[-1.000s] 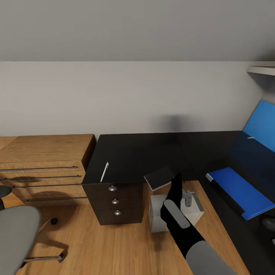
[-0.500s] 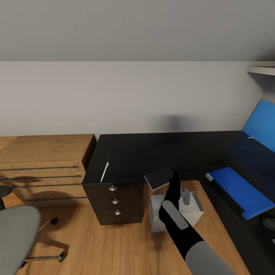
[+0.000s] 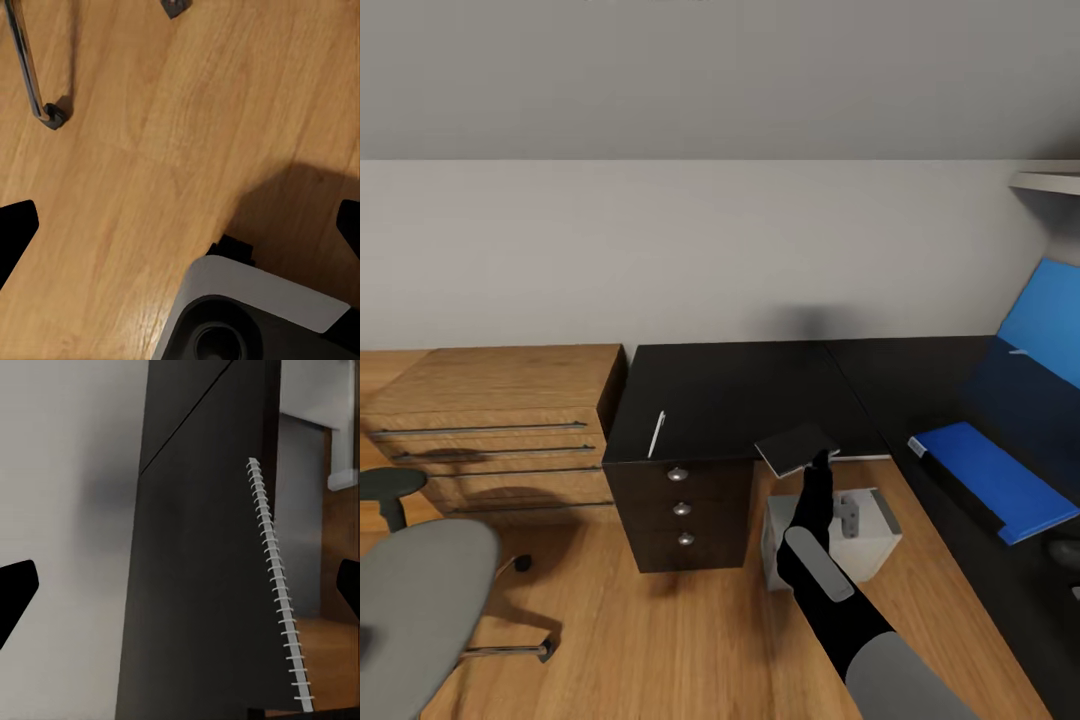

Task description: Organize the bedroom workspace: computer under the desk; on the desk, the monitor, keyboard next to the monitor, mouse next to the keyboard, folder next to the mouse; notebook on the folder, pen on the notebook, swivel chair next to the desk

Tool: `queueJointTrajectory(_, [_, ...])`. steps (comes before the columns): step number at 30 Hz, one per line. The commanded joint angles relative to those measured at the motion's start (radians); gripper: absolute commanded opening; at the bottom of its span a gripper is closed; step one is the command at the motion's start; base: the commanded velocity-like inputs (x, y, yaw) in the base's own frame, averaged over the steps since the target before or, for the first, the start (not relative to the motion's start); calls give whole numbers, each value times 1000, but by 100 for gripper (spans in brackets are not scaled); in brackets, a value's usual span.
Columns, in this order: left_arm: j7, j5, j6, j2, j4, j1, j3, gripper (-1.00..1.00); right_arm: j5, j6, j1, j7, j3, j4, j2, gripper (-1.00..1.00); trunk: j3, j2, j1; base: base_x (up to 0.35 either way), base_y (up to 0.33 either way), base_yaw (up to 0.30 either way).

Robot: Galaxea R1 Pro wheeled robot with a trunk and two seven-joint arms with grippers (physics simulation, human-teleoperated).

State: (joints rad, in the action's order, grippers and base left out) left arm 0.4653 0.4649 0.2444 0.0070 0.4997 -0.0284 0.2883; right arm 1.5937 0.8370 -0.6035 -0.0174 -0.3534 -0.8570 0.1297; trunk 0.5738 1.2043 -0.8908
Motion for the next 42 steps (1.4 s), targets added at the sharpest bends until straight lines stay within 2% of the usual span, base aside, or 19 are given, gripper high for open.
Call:
queueJointTrajectory(1, [6,10,5,1,8,-1,8,100,3,5,0,-2,-3,2,-1,100,1,1,0,-9,8,0])
queueJointTrajectory(2, [6,11,2,0,57,-1,7,100,2,2,2,-4,-3,9,-3,100,1,1,0,-4,3,0])
queueJointTrajectory(4, [6,11,1,0,70,-1,6,100,2,-11,2,-4,-7,14,-5,100,1,1,0,-3,2,0])
queueJointTrajectory(7, [7,12,1,0,82,-1,6,100,2,-99,3,-5,-27,20,-15,100,10,22,-11,-1,1,0])
queueJointTrajectory(8, [7,12,1,0,84,-1,6,100,2,-131,3,-6,-31,21,-18,100,13,29,-15,0,0,0])
queueJointTrajectory(11, [10,13,1,0,89,-1,5,100,1,-303,4,-5,-41,25,-28,100,23,50,-27,0,0,0])
queueJointTrajectory(15, [12,11,1,0,90,-1,5,100,1,-413,4,-4,-43,25,-43,100,35,78,-42,0,0,0])
queueJointTrajectory(23, [14,11,1,-1,91,-1,6,100,4,-453,4,-5,-28,26,-67,100,60,134,-73,0,0,0])
queueJointTrajectory(35, [15,11,2,-1,91,-1,5,100,0,-461,4,-4,-20,26,-74,100,98,218,-119,0,0,0])
queueJointTrajectory(42, [14,11,4,-1,92,-1,5,100,-1,-509,3,-3,-19,25,-85,100,120,267,-146,0,0,0])
